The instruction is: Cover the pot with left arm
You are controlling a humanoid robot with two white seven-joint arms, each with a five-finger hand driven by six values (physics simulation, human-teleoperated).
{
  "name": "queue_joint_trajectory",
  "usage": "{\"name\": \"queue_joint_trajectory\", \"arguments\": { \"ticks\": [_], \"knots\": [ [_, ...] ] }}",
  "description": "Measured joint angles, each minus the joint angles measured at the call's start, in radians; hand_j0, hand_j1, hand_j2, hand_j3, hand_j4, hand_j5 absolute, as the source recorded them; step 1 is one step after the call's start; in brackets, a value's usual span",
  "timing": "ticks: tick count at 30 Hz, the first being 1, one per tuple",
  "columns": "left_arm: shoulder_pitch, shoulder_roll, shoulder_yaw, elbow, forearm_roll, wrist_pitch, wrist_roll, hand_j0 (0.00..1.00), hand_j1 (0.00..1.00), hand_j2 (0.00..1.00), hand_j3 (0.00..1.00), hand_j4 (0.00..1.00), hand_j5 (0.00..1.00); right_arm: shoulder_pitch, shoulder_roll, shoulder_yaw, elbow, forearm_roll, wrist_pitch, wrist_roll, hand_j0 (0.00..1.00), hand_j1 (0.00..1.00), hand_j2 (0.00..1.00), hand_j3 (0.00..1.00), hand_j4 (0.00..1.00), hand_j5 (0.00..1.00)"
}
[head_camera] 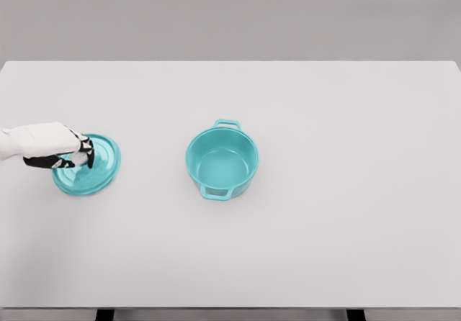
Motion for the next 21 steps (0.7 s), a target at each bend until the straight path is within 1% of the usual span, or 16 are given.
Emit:
{"name": "queue_joint_trajectory", "arguments": {
  "ticks": [6, 13, 16, 18, 21],
  "knots": [
    [-0.02, 0.004, 0.001, -0.036, 0.005, 0.0, -0.025, 0.42, 0.42, 0.42, 0.42, 0.42, 0.42, 0.0, 0.0, 0.0, 0.0, 0.0, 0.0, 0.0, 1.0, 1.0, 1.0, 1.0, 1.0, 1.0],
    [-0.046, 0.002, 0.0, -0.062, 0.02, 0.0, -0.03, 0.42, 0.42, 0.42, 0.42, 0.42, 0.42, 0.0, 0.0, 0.0, 0.0, 0.0, 0.0, 0.0, 1.0, 1.0, 1.0, 1.0, 1.0, 1.0],
    [-0.068, 0.003, -0.002, -0.097, 0.034, 0.0, -0.03, 0.42, 0.42, 0.42, 0.42, 0.42, 0.42, 0.0, 0.0, 0.0, 0.0, 0.0, 0.0, 0.0, 1.0, 1.0, 1.0, 1.0, 1.0, 1.0],
    [-0.097, 0.005, -0.019, -0.127, 0.046, 0.0, -0.03, 0.43, 0.43, 0.43, 0.43, 0.43, 0.43, 0.0, 0.0, 0.0, 0.0, 0.0, 0.0, 0.0, 1.0, 1.0, 1.0, 1.0, 1.0, 1.0],
    [-0.106, 0.004, -0.044, -0.167, 0.052, 0.0, -0.03, 0.43, 0.43, 0.43, 0.43, 0.43, 0.43, 0.0, 0.0, 0.0, 0.0, 0.0, 0.0, 0.0, 1.0, 1.0, 1.0, 1.0, 1.0, 1.0]
  ]
}}
